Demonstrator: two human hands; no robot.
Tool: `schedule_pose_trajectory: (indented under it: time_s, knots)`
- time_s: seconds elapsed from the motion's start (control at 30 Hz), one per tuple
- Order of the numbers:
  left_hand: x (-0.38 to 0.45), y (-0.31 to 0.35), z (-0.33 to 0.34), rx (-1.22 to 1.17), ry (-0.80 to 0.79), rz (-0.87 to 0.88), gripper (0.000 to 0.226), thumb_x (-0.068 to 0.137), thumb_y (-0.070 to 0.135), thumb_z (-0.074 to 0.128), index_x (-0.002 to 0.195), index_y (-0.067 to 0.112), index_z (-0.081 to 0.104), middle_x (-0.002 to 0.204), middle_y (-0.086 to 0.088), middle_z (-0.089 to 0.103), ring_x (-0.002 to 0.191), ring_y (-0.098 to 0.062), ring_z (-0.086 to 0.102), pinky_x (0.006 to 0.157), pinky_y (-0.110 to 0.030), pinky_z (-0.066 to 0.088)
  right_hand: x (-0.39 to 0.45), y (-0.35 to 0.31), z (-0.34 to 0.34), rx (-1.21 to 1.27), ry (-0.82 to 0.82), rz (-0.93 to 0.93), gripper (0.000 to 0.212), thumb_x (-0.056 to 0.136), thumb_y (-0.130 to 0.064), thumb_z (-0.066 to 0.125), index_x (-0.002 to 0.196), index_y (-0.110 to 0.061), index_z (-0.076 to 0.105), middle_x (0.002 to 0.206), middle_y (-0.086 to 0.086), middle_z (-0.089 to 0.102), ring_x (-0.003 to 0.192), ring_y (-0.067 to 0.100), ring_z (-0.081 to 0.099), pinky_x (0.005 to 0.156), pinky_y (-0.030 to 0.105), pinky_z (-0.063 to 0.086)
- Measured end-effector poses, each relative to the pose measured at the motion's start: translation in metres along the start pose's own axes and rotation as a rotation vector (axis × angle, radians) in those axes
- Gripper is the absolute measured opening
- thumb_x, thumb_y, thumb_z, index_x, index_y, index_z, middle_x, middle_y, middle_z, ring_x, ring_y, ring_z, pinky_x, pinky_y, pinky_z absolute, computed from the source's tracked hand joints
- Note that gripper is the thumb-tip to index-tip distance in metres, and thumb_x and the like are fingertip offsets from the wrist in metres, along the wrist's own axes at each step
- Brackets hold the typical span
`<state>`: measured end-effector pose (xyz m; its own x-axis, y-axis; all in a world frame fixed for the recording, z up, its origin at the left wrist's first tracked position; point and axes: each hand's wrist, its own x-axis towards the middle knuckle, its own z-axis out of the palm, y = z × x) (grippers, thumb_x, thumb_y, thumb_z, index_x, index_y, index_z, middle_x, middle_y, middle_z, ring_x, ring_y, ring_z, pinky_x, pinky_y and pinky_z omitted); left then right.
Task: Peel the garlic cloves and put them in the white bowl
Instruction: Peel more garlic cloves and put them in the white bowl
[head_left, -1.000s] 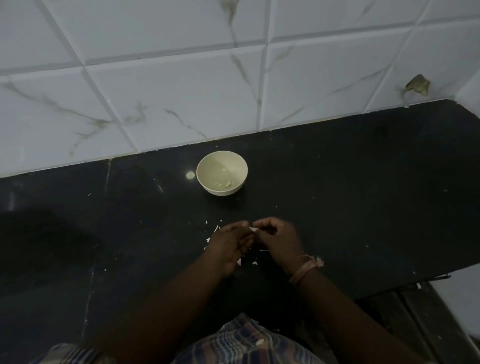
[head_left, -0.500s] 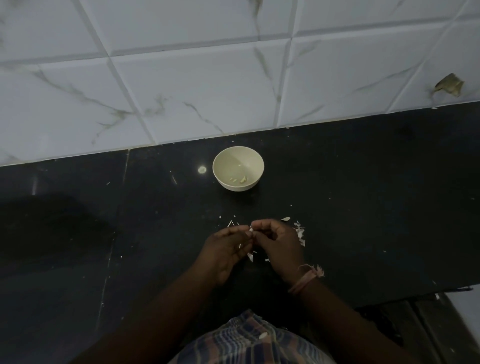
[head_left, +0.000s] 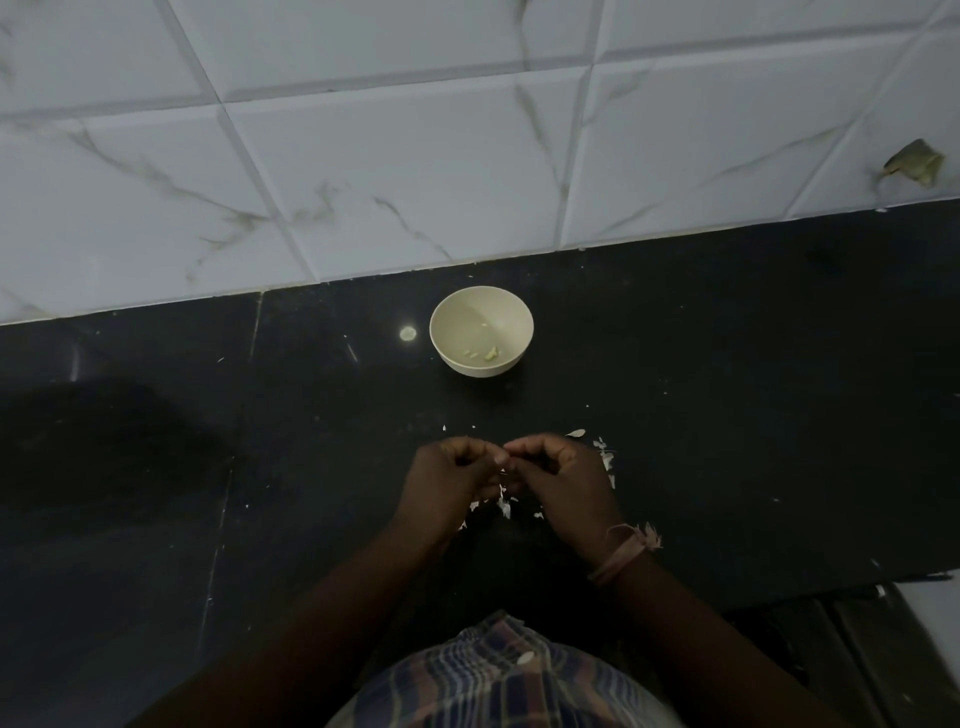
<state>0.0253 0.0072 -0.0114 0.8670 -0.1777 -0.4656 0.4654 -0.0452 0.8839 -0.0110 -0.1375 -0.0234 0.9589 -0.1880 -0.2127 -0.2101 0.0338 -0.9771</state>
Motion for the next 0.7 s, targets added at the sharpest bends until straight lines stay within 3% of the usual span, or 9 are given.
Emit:
schedule_pose_trajectory:
  time_s: [0.1,0.27,0.53,0.7]
  knots:
    - [0.005,0.001,0.001,0.118,-0.014,-0.015,0.019,0.100,0.008,0.061,0.085,0.007,0.074,0.074,-0.007,0.074,0.064,-0.015,0.066,0.060,-0.024,0.053,0.001,0.003,-0.002,-0.063,0.012,-0.025,0.018,0.086,0.000,0.074,0.089,-0.018,0.077,0.087,0.002,0.078,0.085,0.020,0.075,0.080,0.036,0.061]
    - [0.008,-0.004,0.006,0.162,0.001,-0.050,0.026,0.104,0.013,0.055,0.087,0.005,0.073,0.074,-0.010,0.068,0.062,-0.013,0.058,0.059,-0.026,0.048,0.002,0.002,0.001,-0.080,0.023,-0.033,0.013,0.086,0.002,0.075,0.094,-0.007,0.078,0.086,0.001,0.078,0.082,0.012,0.074,0.074,0.023,0.058]
    - [0.014,0.007,0.008,-0.122,0.001,-0.298,0.022,0.104,0.007,0.053,0.091,0.007,0.070,0.078,-0.007,0.069,0.063,-0.010,0.062,0.059,-0.021,0.051,0.006,-0.006,0.000,-0.110,0.011,-0.037,0.016,0.086,0.001,0.074,0.095,-0.011,0.079,0.087,-0.001,0.078,0.083,0.011,0.074,0.075,0.021,0.058]
    - [0.010,0.008,0.010,-0.269,0.068,-0.327,0.014,0.099,0.003,0.058,0.100,0.001,0.071,0.076,-0.007,0.073,0.058,-0.010,0.068,0.052,-0.023,0.054,0.007,-0.009,0.004,-0.149,0.039,-0.009,0.014,0.083,-0.008,0.079,0.097,-0.013,0.079,0.088,-0.003,0.078,0.083,0.007,0.073,0.075,0.018,0.057]
